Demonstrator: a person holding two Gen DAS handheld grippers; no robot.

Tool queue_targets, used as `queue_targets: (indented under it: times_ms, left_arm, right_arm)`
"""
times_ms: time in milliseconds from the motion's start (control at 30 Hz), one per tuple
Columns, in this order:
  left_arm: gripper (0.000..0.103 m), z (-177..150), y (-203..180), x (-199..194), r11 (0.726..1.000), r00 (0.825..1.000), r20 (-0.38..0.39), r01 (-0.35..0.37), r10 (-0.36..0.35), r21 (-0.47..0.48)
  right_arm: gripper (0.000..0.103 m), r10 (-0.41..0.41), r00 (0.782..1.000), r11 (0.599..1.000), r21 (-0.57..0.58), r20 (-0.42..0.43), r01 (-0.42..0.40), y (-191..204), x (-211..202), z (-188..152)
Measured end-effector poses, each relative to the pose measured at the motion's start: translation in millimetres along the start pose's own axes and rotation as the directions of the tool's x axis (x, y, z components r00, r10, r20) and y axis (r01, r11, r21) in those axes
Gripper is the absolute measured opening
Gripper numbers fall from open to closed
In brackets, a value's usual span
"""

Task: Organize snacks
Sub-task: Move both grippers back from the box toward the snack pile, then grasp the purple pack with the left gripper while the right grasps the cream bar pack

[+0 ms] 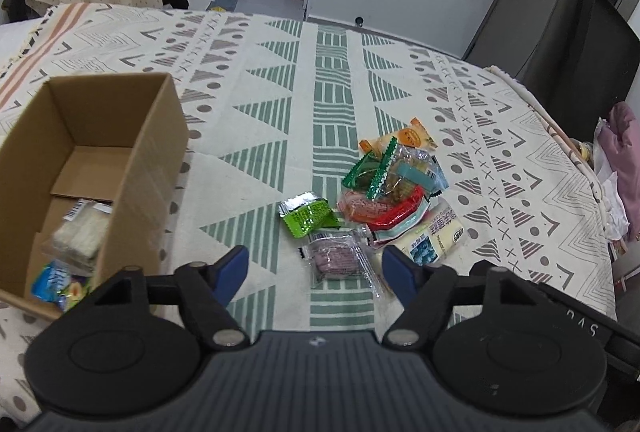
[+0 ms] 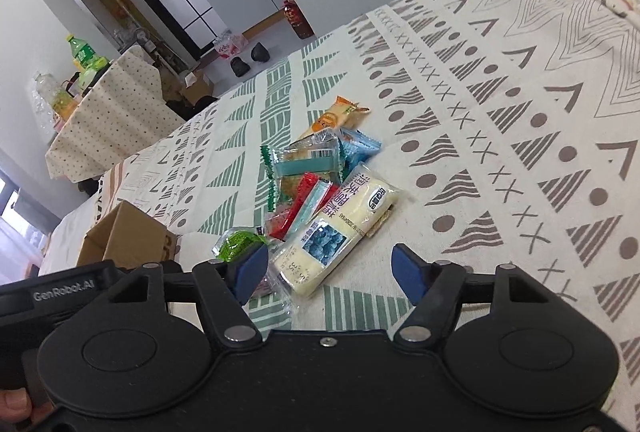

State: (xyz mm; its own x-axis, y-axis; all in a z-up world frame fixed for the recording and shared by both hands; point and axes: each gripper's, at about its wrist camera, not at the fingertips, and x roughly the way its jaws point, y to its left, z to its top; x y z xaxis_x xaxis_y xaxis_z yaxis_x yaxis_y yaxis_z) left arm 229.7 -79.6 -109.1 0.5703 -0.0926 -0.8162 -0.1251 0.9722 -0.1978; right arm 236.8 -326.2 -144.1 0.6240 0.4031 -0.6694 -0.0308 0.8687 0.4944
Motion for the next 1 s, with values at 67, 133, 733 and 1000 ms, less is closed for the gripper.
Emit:
queue_targets:
  times_ms: [67,133,733,1000]
  left_arm:
    - [0.065,0,-1,8,1.0,1.0,-0.009,-0.003,0.003,-0.004]
    - [0.063,1,-2,16,1.0,1.0,-0.02,-0.007,0.007,-0.01]
    - [0.056,9,-7,76,0.999,0.995,-0.096,-0.035,0.032,-0.03]
    - [0.056,13,-13,92,0.999,0.992,-0.119,-0.038,0.034,-0.032]
  right_arm:
    - [0.066,0.001,1.0,1.0,0.014,-0.005,-0.001,-3,6,2]
    - [0.063,0.001,1.0,1.0,0.024,-0.012,-0.001,-4,13,4]
    - [0.061,-0.031,0.998,0.999,0.043,-0.056,0.034,-10,62,21]
    - [0.062,-0.055,0.996,0.997,0.041,-0.073,0.058,-11,81,24]
